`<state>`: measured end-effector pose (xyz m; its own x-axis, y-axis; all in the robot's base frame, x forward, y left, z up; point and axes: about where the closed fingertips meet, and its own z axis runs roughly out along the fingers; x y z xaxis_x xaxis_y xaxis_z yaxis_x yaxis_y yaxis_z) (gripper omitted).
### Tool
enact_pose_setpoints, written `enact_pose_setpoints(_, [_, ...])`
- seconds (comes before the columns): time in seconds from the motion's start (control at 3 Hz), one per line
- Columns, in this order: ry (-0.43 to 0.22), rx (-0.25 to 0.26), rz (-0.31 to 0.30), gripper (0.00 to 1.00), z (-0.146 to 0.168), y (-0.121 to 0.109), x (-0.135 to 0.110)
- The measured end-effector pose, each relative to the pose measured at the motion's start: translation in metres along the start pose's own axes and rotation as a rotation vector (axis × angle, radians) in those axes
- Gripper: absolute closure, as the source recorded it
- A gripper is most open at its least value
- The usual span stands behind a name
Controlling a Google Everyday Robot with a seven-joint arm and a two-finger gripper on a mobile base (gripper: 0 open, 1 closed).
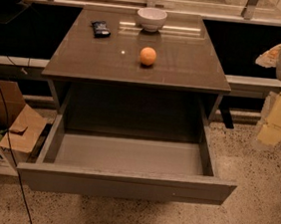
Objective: Place orange into top drawer
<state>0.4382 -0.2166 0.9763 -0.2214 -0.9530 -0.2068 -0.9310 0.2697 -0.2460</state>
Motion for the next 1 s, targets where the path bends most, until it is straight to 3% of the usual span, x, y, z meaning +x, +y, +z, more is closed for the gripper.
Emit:
enact_pose_setpoints(0.33, [-0.001, 0.0, 0.0, 0.0, 0.0, 0.0, 0.0])
enact_pose_setpoints(0.67, [-0.058, -0.004, 0.015, 0.0, 0.004, -0.003, -0.011])
enact_pose_setpoints(1.0, [-0.134, -0.029, -0.017, 0.0, 0.022, -0.01, -0.045])
